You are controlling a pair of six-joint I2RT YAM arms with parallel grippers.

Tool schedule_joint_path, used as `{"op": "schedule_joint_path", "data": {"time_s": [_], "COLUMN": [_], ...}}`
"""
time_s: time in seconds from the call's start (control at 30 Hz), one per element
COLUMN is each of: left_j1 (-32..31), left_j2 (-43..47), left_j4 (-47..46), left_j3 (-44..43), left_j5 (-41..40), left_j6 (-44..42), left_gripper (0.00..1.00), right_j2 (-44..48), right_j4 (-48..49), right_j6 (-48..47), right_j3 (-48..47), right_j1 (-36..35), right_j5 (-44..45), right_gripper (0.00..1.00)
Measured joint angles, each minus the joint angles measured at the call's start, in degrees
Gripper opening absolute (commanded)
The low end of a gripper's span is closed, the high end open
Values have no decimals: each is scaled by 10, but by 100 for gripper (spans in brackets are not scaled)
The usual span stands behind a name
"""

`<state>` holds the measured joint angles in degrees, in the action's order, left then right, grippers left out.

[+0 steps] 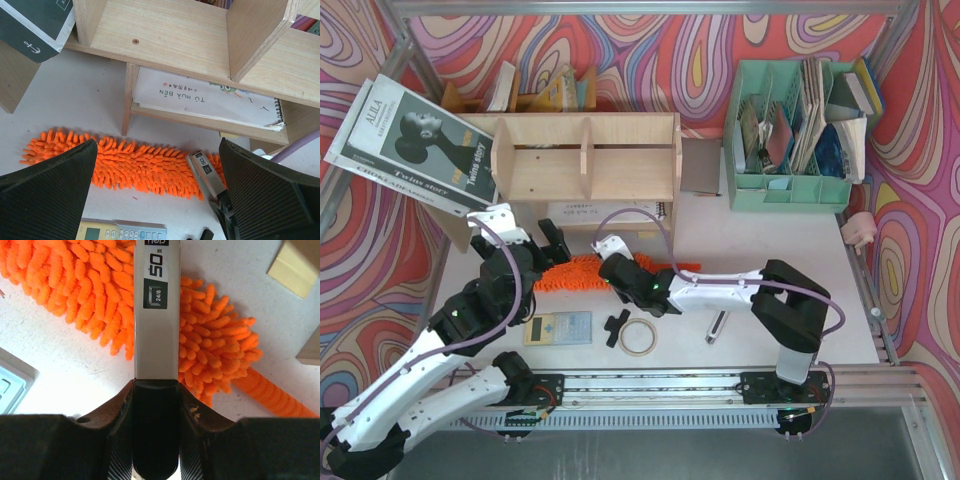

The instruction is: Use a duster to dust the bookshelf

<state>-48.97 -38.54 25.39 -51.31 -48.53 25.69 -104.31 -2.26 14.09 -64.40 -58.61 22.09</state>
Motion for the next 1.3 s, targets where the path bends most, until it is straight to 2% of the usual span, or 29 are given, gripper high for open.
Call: {"op": "schedule_joint_path", "data": {"time_s": [0.37,0.77,1.03,1.3], "left_j1": [0,0,0,0], "left_j2": [-13,-31,-30,-32], "left_j4": [1,6,23,58], "left_j3": [-4,-16,-25,-47], "left_j5": [0,0,3,5], "left_j6": [0,30,67,106], "left_gripper": [98,98,98,98], "right_j2": [79,233,280,311], "right_j4": [-30,-120,-185,-210], "right_j6": [-5,63,128,149], "right_j3": [42,136,178,217], "right_j1": [0,0,0,0], "right_j5": [7,5,6,-3], "right_gripper": [20,20,20,19]}}
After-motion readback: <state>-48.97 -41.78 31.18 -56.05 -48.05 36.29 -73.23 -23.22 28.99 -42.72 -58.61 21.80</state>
